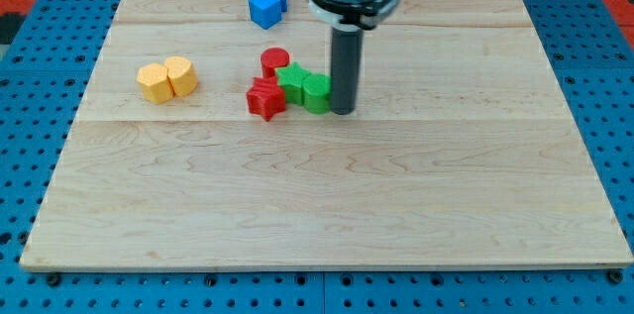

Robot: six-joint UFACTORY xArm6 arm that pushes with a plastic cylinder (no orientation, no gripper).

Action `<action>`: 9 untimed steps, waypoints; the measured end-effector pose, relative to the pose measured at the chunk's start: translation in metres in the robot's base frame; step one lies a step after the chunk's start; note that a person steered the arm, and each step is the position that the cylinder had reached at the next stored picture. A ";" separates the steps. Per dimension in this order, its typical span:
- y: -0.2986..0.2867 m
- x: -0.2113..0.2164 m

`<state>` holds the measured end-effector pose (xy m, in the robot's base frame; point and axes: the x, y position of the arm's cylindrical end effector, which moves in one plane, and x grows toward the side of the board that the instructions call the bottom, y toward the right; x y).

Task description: Move the green blocks towards the top left side

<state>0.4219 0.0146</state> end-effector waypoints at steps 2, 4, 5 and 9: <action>-0.036 -0.034; -0.075 -0.060; -0.134 -0.067; -0.217 -0.096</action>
